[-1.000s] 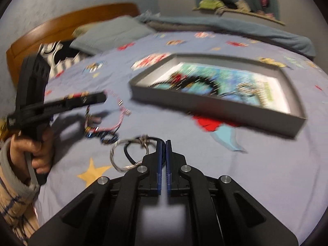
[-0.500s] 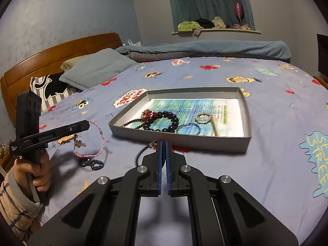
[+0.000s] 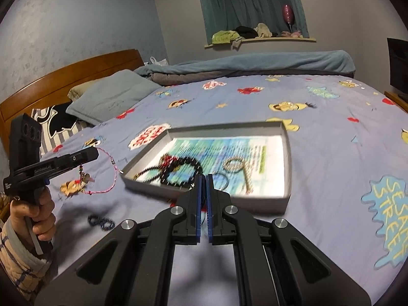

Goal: Organize jewelry
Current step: 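Carry both pieces over the grey box and open both tools to drop them, then move the left tool to the blue beaded bracelet while the right moves to the silver bangle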

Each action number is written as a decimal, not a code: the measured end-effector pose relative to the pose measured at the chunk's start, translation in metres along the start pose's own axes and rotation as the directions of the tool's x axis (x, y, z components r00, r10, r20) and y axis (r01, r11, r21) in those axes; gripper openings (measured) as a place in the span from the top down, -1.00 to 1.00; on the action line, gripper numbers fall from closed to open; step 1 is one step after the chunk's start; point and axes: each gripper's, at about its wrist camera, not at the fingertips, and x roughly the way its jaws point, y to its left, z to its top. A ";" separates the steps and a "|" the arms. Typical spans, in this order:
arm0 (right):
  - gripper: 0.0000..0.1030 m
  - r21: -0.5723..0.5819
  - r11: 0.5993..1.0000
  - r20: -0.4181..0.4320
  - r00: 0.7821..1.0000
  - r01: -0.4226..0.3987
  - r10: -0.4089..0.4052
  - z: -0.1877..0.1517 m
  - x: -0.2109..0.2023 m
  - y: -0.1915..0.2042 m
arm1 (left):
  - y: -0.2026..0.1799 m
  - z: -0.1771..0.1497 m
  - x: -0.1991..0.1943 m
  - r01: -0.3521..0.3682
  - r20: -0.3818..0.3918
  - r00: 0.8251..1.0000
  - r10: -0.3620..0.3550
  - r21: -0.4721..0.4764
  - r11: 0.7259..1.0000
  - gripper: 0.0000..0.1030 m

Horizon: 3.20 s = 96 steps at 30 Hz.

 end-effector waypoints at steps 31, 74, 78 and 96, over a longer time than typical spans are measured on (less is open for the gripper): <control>0.94 0.091 0.991 -0.281 0.958 0.094 -0.065 0.069 0.154 -0.069 | 0.044 0.067 0.170 -0.199 -0.231 0.956 0.180 -0.061 0.978 0.94; 0.05 -0.007 0.998 -0.121 0.991 -0.061 0.060 -0.011 0.043 0.030 | 0.014 0.003 0.049 -0.158 -0.121 0.979 0.167 0.081 0.984 -0.48; 0.04 -0.011 0.998 -0.145 0.987 -0.065 0.063 -0.026 0.042 0.036 | 0.009 -0.015 0.027 -0.148 -0.119 0.980 0.160 0.104 0.984 -0.48; -0.09 -0.070 0.995 -0.230 0.972 -0.065 0.047 -0.066 0.045 0.056 | -0.001 -0.093 -0.009 -0.176 -0.207 0.953 0.223 0.226 0.958 -0.23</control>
